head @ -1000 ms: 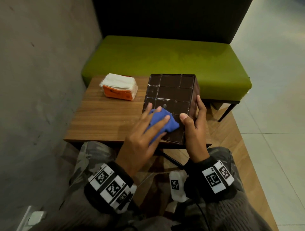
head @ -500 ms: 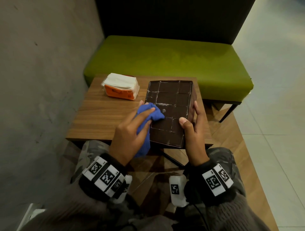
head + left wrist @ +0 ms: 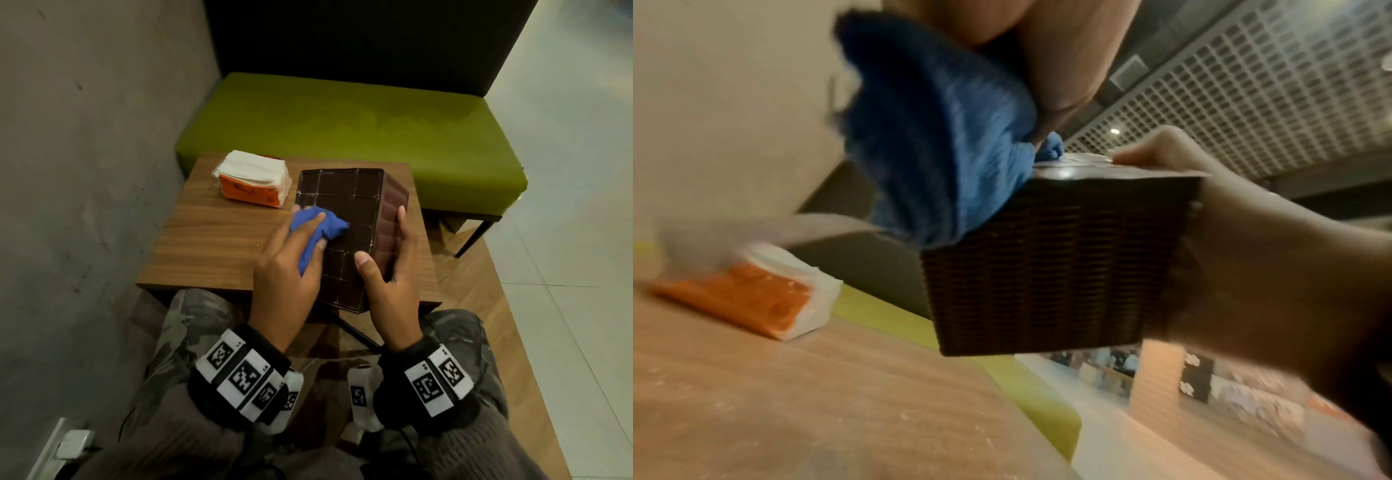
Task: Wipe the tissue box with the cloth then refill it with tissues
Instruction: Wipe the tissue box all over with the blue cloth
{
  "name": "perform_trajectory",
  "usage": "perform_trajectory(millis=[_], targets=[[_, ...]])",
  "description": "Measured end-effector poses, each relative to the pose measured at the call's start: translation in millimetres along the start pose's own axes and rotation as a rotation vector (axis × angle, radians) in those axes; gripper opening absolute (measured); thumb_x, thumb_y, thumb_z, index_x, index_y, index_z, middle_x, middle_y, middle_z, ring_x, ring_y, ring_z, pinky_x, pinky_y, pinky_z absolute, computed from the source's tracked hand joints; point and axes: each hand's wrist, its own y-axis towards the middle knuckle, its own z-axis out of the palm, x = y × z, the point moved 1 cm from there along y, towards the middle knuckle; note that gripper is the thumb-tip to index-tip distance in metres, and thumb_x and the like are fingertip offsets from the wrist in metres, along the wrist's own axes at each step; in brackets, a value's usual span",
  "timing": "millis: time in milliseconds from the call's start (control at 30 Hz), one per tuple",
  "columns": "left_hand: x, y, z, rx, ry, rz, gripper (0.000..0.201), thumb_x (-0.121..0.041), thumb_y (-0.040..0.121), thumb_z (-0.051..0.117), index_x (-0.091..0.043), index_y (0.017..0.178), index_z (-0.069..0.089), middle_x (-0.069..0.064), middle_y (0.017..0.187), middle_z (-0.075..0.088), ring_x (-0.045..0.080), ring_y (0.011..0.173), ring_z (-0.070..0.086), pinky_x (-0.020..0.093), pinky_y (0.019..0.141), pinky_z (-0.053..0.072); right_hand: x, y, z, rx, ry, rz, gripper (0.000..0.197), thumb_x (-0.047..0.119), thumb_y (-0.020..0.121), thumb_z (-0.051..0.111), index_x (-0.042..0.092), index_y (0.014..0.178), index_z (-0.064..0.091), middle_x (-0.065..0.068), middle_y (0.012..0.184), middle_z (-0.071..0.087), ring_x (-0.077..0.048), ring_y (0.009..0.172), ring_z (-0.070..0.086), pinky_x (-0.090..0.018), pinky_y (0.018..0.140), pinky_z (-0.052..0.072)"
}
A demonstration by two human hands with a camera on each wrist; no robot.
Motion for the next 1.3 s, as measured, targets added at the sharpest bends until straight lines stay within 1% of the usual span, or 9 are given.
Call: perform_trajectory(millis=[100, 267, 500, 633, 733, 900, 1000, 1200, 1300], targets=[[-8, -7, 0, 0.119, 0.055, 0.191, 0.036, -0.010, 0.089, 0.057, -0.009, 0.125, 0.059, 0.005, 0.137, 0.047, 0.020, 0.130, 0.045, 0.027, 0.107, 0.038, -2, 2, -2, -0.002, 0.007, -0.031, 0.083, 0.051, 0.075, 0.067, 0.033, 0.147, 0.029, 0.004, 0.149, 0.038, -0.017, 0.135, 0.042, -0.051, 0.107, 0.040], [14, 13, -12, 0.006, 0.093, 0.030, 0.032, -0.013, 0.089, 0.054, -0.010, 0.120, 0.062, 0.016, 0.118, 0.058, 0.020, 0.111, 0.051, 0.023, 0.095, 0.041, 0, 0, -1, 0.007, 0.020, -0.031, 0.084, 0.062, 0.074, 0.067, 0.038, 0.145, 0.029, 0.003, 0.150, 0.037, -0.017, 0.137, 0.040, -0.051, 0.108, 0.039], [3, -2, -10, 0.139, 0.122, 0.107, 0.033, -0.017, 0.090, 0.050, -0.014, 0.121, 0.061, 0.013, 0.118, 0.054, 0.022, 0.111, 0.047, 0.022, 0.094, 0.038, 3, -1, -4, -0.012, 0.056, -0.042, 0.078, 0.042, 0.077, 0.064, 0.026, 0.146, 0.030, 0.002, 0.150, 0.037, -0.014, 0.136, 0.041, -0.049, 0.110, 0.039], [19, 3, -13, 0.048, 0.122, -0.058, 0.031, -0.014, 0.088, 0.053, -0.014, 0.117, 0.063, 0.011, 0.117, 0.056, 0.023, 0.108, 0.048, 0.020, 0.089, 0.037, 0, -2, -5, -0.023, 0.022, -0.037, 0.081, 0.054, 0.075, 0.067, 0.040, 0.145, 0.029, 0.004, 0.150, 0.037, -0.016, 0.137, 0.040, -0.051, 0.108, 0.039], [1, -5, -6, 0.064, 0.091, -0.023, 0.031, -0.014, 0.090, 0.054, -0.016, 0.120, 0.062, 0.009, 0.119, 0.055, 0.019, 0.110, 0.047, 0.012, 0.091, 0.035, -1, -4, 0, 0.006, 0.026, -0.015, 0.077, 0.057, 0.075, 0.067, 0.047, 0.142, 0.029, 0.004, 0.150, 0.038, -0.017, 0.136, 0.042, -0.051, 0.106, 0.041], [-5, -7, -9, 0.102, 0.041, 0.074, 0.034, -0.015, 0.090, 0.053, -0.017, 0.123, 0.061, 0.011, 0.122, 0.053, 0.020, 0.114, 0.047, 0.018, 0.099, 0.037, 3, -6, -4, 0.018, 0.000, -0.069, 0.084, 0.058, 0.075, 0.068, 0.037, 0.146, 0.029, 0.006, 0.151, 0.037, -0.017, 0.137, 0.041, -0.051, 0.106, 0.041], [6, 7, -15, -0.007, -0.029, -0.026, 0.034, -0.020, 0.092, 0.051, -0.018, 0.124, 0.059, 0.011, 0.122, 0.053, 0.025, 0.114, 0.051, 0.038, 0.097, 0.046, 7, -8, -2, 0.037, -0.023, -0.061, 0.085, 0.064, 0.073, 0.066, 0.042, 0.146, 0.027, 0.009, 0.150, 0.036, -0.014, 0.136, 0.041, -0.051, 0.105, 0.042], [-21, -3, -15, 0.207, -0.012, 0.274, 0.036, -0.013, 0.090, 0.055, -0.012, 0.125, 0.059, 0.010, 0.125, 0.053, 0.020, 0.116, 0.047, 0.019, 0.102, 0.033, 12, -7, -1, 0.073, 0.060, -0.039, 0.080, 0.043, 0.076, 0.064, 0.025, 0.147, 0.031, 0.009, 0.145, 0.043, -0.007, 0.131, 0.046, -0.038, 0.106, 0.043], [1, 5, -20, 0.145, 0.037, 0.229, 0.034, -0.013, 0.091, 0.054, -0.014, 0.124, 0.059, 0.011, 0.124, 0.053, 0.024, 0.115, 0.049, 0.023, 0.100, 0.036, 11, -9, -2, 0.116, 0.121, 0.000, 0.078, 0.041, 0.077, 0.064, 0.027, 0.146, 0.032, 0.004, 0.146, 0.044, -0.009, 0.132, 0.047, -0.042, 0.106, 0.043]])
